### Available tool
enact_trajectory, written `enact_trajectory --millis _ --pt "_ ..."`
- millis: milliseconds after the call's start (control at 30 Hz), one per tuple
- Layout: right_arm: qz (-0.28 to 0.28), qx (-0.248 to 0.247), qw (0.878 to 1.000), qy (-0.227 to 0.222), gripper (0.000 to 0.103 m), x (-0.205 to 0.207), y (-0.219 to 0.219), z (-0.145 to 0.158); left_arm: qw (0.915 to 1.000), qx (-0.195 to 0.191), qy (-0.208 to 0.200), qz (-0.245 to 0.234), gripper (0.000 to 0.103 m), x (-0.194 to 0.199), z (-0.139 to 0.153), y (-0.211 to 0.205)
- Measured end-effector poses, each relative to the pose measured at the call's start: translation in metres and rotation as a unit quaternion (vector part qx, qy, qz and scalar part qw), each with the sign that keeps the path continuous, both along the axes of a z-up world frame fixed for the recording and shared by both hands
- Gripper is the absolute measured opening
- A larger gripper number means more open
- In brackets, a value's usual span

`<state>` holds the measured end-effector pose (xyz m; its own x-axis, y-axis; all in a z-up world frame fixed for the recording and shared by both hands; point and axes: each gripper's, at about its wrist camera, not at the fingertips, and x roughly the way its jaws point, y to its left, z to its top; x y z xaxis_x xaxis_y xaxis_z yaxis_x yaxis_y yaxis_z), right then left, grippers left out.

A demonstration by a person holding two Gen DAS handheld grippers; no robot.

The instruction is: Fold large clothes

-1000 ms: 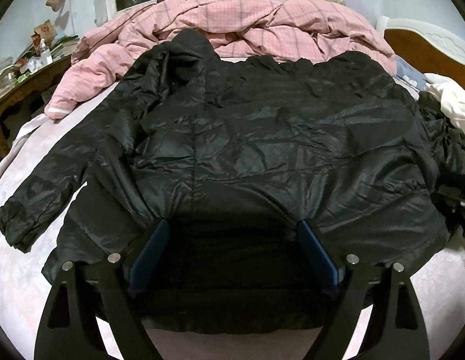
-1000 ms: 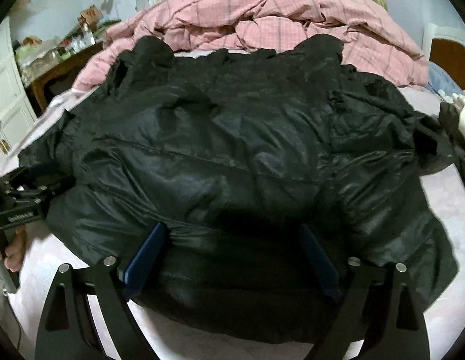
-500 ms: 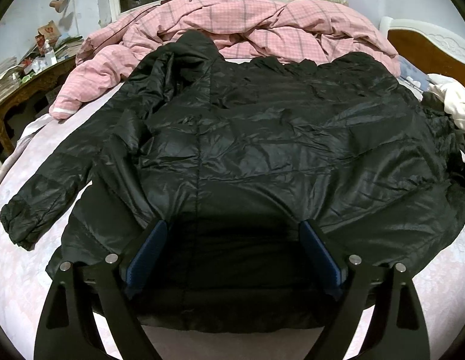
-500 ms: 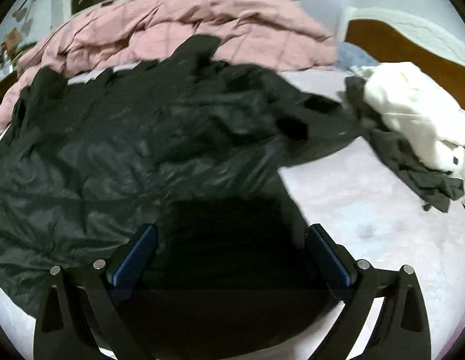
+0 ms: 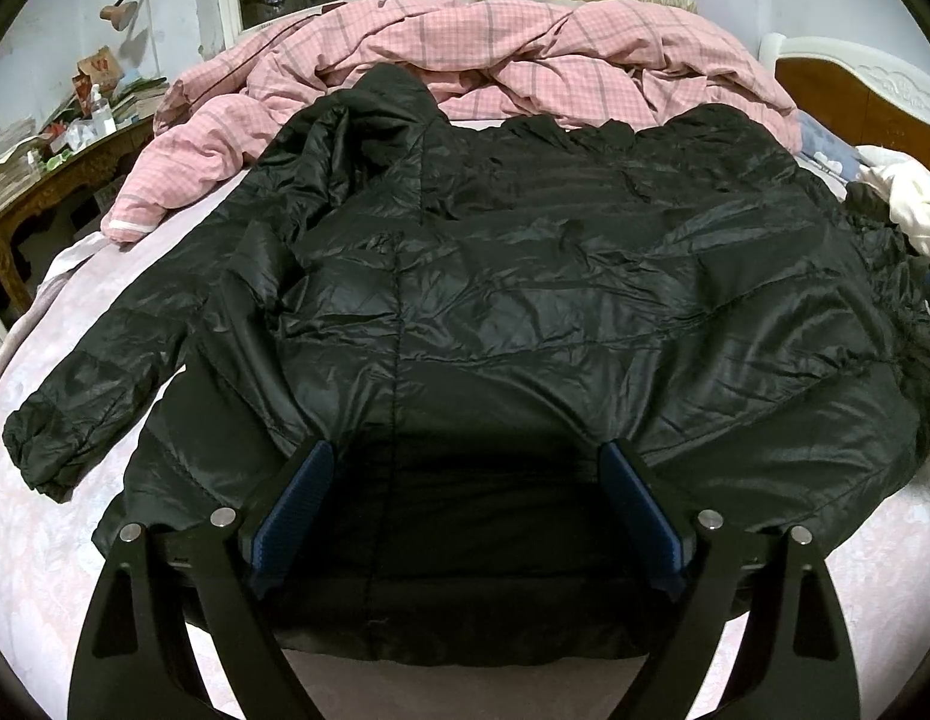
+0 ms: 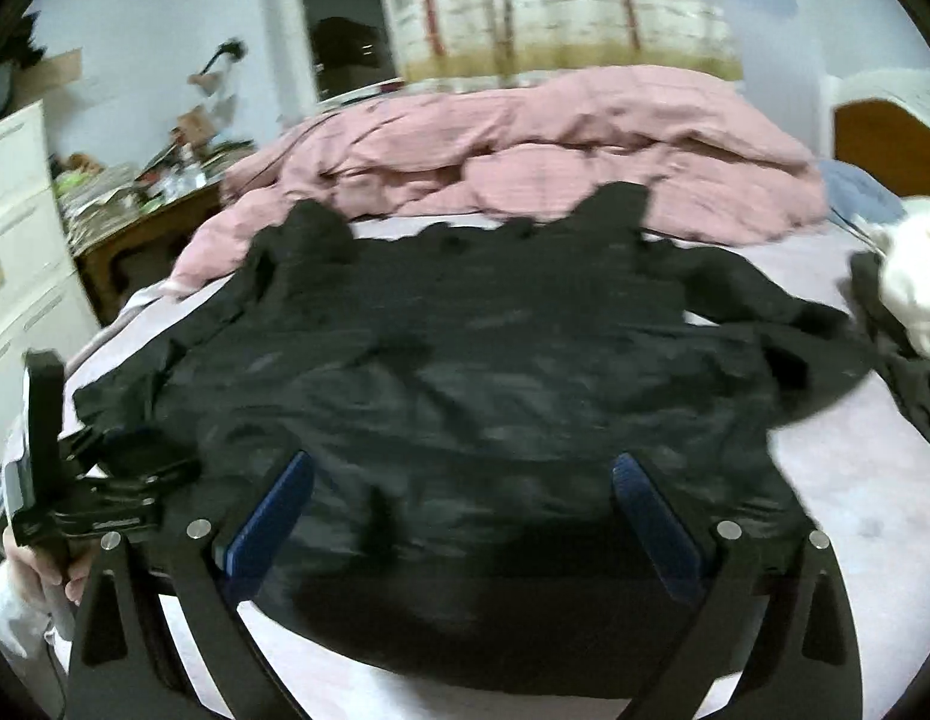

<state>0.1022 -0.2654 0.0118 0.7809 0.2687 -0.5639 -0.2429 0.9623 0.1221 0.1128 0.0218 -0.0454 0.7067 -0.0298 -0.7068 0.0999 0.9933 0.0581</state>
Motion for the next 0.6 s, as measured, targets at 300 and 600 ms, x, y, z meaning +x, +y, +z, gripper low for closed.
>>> enact_trajectory --millis 300,600 --pt "0.064 -0.088 0.993 0.032 0.101 0.016 0.079 -0.028 1.0000 -0.001 0.001 0.001 0.090 0.000 0.000 -0.001" --pt "0.050 -0.088 0.991 0.089 0.102 0.032 0.060 -0.047 1.0000 0.001 -0.003 -0.003 0.090 -0.001 0.001 -0.004"
